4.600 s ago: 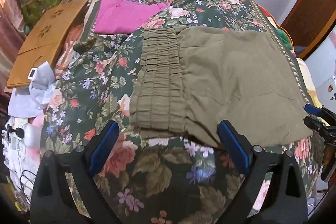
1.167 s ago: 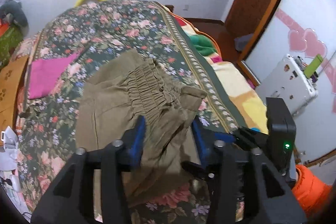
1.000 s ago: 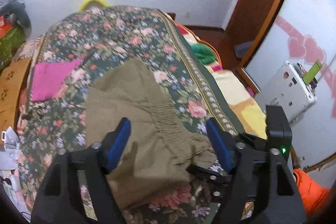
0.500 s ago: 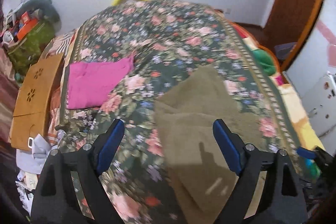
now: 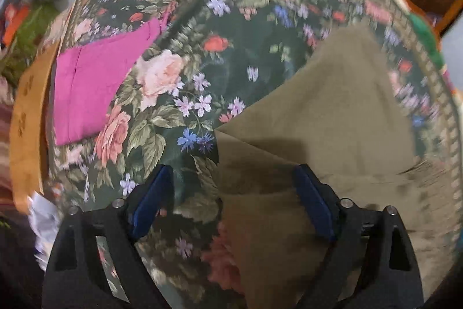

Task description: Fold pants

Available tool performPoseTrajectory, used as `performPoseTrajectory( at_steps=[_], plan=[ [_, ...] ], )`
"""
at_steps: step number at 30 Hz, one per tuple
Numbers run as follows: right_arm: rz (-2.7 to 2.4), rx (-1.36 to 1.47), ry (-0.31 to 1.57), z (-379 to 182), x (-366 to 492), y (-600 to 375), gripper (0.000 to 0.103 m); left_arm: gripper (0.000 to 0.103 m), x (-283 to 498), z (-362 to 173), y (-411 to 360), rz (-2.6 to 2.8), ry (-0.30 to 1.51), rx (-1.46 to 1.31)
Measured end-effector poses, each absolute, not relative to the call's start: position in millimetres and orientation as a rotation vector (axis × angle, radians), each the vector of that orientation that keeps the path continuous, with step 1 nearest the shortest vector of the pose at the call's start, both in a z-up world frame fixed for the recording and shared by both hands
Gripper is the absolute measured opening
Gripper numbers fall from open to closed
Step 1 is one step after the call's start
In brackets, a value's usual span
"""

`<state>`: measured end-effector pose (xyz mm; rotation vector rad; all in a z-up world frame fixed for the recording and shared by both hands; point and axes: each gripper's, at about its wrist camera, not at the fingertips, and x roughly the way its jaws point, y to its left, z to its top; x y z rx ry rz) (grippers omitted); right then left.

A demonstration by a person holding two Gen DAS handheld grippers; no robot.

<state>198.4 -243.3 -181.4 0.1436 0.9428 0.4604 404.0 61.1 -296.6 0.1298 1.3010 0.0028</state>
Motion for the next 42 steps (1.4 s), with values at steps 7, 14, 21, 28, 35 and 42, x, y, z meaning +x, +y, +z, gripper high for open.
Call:
performPoseTrajectory(
  at_steps=[7, 14, 21, 28, 35, 42],
  plan=[
    [0.471, 0.148, 0.942, -180.9, 198.8, -237.8, 0.077, 0.1, 372.6, -293.5, 55.5, 0.024, 1.221, 0.284],
    [0.468, 0.15, 0.902, -169.3, 190.1, -237.9, 0.077, 0.1, 325.9, -275.4, 77.7, 0.072, 1.212, 0.266],
    [0.464, 0.169, 0.89, -163.9, 182.9, -243.2, 0.077, 0.1, 264.0, -257.1, 98.7, 0.071, 1.199, 0.154],
    [0.509, 0.121, 0.91, -170.0, 171.2, -227.8, 0.077, 0.1, 212.1, -242.3, 96.9, 0.032, 1.16, 0.049],
    [0.514, 0.077, 0.963, -196.1, 166.3, -215.7, 0.072, 0.099, 189.6, -236.6, 102.9, 0.03, 1.107, -0.063],
    [0.547, 0.069, 0.992, -206.0, 156.7, -213.7, 0.06, 0.099, 165.5, -234.0, 114.0, 0.125, 1.059, -0.051]
  ],
)
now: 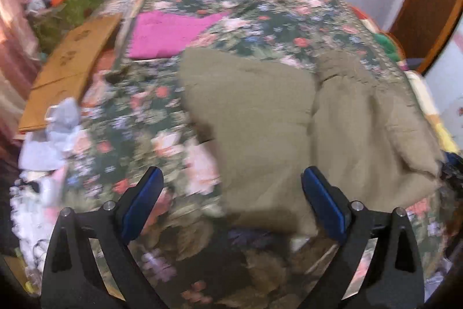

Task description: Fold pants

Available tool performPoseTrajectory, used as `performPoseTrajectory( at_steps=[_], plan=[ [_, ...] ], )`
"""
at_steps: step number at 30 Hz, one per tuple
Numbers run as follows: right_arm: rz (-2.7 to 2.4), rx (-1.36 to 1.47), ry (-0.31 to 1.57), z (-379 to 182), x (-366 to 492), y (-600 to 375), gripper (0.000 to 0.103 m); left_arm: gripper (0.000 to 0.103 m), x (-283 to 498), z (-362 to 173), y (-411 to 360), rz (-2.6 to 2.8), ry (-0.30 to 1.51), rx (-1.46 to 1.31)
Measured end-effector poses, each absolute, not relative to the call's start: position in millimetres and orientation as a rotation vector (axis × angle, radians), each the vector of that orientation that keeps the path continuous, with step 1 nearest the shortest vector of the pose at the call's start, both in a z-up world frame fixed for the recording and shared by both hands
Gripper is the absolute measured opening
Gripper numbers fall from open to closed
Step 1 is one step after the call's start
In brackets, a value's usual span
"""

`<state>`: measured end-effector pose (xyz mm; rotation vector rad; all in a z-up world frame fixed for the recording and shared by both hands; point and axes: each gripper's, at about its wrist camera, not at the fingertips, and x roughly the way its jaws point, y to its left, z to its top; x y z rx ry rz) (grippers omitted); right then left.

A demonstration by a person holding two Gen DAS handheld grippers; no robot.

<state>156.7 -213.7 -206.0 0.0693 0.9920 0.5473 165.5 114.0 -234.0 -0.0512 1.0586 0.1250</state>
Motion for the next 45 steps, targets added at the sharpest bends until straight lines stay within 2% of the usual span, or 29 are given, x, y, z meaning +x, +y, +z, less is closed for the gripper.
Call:
performPoseTrajectory(
  at_steps=[13, 22, 28, 33, 40, 45],
  plan=[
    [0.541, 0.108, 0.982, -208.2, 151.9, -217.0, 0.06, 0.098, 141.9, -232.0, 144.6, 0.317, 1.05, -0.004],
    [0.542, 0.12, 0.985, -209.6, 152.2, -217.6, 0.062, 0.098, 180.1, -190.4, 142.0, 0.162, 0.969, -0.102],
    [0.54, 0.125, 0.984, -210.1, 151.3, -217.8, 0.062, 0.098, 234.1, -226.9, 148.9, 0.143, 1.092, -0.131],
    [0.544, 0.119, 0.986, -209.9, 151.9, -217.5, 0.063, 0.098, 235.5, -254.5, 174.3, 0.195, 1.138, -0.155],
    [0.561, 0.151, 1.044, -205.2, 165.5, -223.3, 0.065, 0.098, 223.0, -239.9, 213.1, 0.294, 1.104, -0.201],
    [0.549, 0.155, 1.017, -190.2, 181.2, -228.2, 0.066, 0.098, 214.5, -219.8, 220.4, 0.241, 1.058, -0.288]
  ],
)
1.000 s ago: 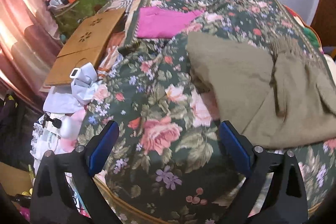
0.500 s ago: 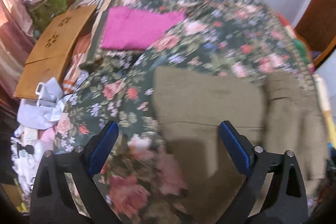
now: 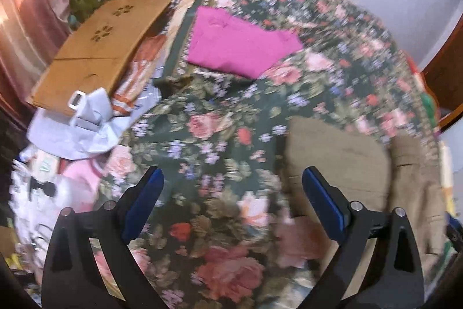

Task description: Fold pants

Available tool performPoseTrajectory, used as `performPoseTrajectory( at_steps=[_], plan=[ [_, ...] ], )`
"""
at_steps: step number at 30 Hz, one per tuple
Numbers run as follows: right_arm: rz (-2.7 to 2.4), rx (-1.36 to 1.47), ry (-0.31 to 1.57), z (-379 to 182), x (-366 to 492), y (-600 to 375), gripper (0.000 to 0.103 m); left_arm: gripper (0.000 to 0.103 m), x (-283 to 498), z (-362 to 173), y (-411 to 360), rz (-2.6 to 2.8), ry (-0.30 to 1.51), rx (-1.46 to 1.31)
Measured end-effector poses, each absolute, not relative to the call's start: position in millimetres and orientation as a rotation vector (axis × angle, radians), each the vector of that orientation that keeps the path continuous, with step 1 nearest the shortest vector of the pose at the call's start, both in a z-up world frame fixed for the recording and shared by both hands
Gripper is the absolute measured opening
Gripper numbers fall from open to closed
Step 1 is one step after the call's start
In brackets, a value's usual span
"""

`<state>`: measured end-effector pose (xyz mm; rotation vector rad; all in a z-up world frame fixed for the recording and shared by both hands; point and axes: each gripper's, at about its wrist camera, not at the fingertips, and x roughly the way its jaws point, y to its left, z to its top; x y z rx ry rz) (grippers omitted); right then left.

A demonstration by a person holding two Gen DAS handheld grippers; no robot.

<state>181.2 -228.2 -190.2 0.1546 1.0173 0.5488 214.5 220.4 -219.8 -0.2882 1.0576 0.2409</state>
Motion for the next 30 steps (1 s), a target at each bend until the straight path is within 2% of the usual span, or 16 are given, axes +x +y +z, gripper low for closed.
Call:
performPoseTrajectory(
  at_steps=[5, 11, 14, 19, 21, 23, 24, 27, 30],
  plan=[
    [0.538, 0.127, 1.026, -192.9, 203.9, -220.5, 0.069, 0.098, 218.5, -218.5, 195.8, 0.128, 1.07, -0.311],
    [0.572, 0.116, 1.127, -218.0, 227.0, -207.2, 0.069, 0.098, 231.3, -242.9, 161.2, 0.029, 1.155, -0.283],
    [0.577, 0.137, 1.168, -225.9, 234.6, -208.9, 0.076, 0.098, 235.2, -254.3, 152.8, -0.003, 1.189, -0.286],
    [0.636, 0.147, 1.197, -233.5, 240.9, -208.3, 0.076, 0.098, 239.9, -264.0, 146.8, -0.066, 1.201, -0.316],
    [0.662, 0.142, 1.199, -234.4, 241.5, -206.9, 0.07, 0.095, 242.2, -266.0, 146.0, -0.078, 1.199, -0.336],
    [0.691, 0.155, 1.208, -236.3, 242.7, -204.9, 0.058, 0.092, 244.5, -266.3, 143.5, -0.072, 1.193, -0.33],
    [0.69, 0.155, 1.209, -236.6, 243.2, -204.5, 0.057, 0.09, 245.6, -265.6, 142.1, -0.071, 1.188, -0.324],
    [0.687, 0.174, 1.21, -238.4, 244.3, -204.9, 0.046, 0.081, 247.5, -262.2, 137.6, -0.064, 1.171, -0.294],
    [0.682, 0.172, 1.209, -238.2, 244.4, -204.8, 0.031, 0.068, 248.4, -258.3, 134.5, -0.067, 1.159, -0.276]
  ],
)
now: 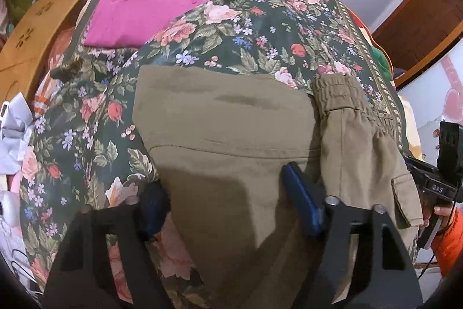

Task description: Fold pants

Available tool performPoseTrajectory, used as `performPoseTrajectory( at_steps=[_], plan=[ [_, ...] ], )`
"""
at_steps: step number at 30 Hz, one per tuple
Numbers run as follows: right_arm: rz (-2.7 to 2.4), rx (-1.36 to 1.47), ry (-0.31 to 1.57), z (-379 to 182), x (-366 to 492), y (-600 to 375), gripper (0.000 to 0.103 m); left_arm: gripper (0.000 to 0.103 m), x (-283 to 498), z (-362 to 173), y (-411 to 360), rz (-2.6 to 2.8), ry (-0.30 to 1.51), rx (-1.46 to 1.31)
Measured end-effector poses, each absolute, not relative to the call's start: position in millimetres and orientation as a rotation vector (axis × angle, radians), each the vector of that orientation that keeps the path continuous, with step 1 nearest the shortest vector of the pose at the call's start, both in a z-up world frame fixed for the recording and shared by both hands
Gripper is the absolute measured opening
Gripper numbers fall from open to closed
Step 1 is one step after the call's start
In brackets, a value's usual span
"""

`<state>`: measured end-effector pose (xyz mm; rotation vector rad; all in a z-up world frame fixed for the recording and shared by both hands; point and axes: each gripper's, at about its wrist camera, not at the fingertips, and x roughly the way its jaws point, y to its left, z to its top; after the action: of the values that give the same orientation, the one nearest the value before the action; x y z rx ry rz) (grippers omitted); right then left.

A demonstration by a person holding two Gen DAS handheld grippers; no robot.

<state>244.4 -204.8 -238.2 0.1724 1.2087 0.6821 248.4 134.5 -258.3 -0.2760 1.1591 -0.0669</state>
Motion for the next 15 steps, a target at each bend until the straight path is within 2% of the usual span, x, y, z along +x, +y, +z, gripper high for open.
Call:
performPoseTrajectory(
  at_steps=[3, 4, 8, 11, 15],
  plan=[
    [0.69, 0.149, 1.196, -235.1, 243.3, -202.7, 0.025, 0.045, 247.8, -253.4, 134.9, -0.074, 1.154, -0.297],
    [0.69, 0.14, 1.189, -233.8, 242.9, -201.6, 0.023, 0.033, 247.8, -251.8, 134.8, -0.082, 1.153, -0.304],
    [0.694, 0.066, 1.129, -222.4, 238.6, -196.3, 0.013, 0.022, 246.7, -244.3, 132.9, -0.053, 1.138, -0.272],
    [0.696, 0.007, 1.086, -212.9, 236.9, -190.8, 0.01, 0.014, 244.7, -234.5, 132.9, -0.043, 1.107, -0.254],
    [0.698, -0.017, 1.041, -196.9, 238.8, -188.7, 0.009, 0.009, 243.4, -216.3, 135.0, -0.046, 1.065, -0.25]
  ],
)
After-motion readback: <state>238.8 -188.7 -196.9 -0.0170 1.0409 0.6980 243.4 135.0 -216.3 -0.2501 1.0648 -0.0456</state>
